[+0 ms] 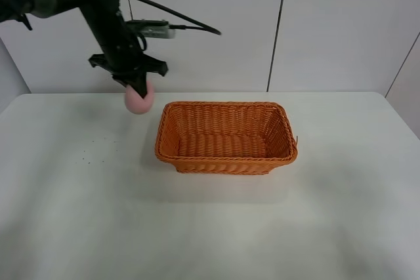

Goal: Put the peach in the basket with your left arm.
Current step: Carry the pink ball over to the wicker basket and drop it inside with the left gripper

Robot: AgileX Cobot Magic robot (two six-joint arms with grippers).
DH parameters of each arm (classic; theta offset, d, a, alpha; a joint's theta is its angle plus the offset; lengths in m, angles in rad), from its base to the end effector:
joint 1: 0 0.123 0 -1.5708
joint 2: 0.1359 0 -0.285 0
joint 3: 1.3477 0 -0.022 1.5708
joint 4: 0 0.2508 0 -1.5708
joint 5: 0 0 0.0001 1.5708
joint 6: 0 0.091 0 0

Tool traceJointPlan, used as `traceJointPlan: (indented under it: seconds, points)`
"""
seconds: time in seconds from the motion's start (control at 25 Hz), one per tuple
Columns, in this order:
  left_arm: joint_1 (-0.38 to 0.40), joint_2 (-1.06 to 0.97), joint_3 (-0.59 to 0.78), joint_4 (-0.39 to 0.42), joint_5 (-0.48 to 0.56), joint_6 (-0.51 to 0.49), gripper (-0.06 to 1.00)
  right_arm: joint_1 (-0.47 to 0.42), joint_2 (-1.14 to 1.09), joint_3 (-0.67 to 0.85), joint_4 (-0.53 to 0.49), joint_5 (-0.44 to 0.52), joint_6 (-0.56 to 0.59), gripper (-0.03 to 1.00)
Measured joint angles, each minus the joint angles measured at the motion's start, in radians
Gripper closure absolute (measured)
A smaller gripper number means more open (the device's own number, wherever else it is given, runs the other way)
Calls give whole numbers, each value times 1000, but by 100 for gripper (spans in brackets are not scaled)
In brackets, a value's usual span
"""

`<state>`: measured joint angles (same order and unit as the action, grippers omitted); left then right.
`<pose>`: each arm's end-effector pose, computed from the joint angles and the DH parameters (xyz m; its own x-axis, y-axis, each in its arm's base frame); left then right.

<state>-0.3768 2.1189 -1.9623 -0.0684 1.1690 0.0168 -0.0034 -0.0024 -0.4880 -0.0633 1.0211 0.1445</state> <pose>0.4269 -0.1751 0.2626 -0.8825 0.3385 -0.3265 0.3776 0.9239 -0.0627 -0.0023 -0.0049 0.2773 -0.4198 0.1124 -0.9006 0.0994 0.9920 0.0775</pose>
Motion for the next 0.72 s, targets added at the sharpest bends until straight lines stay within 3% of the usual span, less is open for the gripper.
traceJointPlan:
  seconds: [0.16,0.32,0.72]
  points:
    - [-141,57,-68,-4,0,-1,79,0,0,0,0,0,0,27]
    - [-222,196,-173,-8,0,-1,79,0,0,0,0,0,0,27]
    - [-250,368,-217,2,-53,53,79,0,0,0,0,0,0,27]
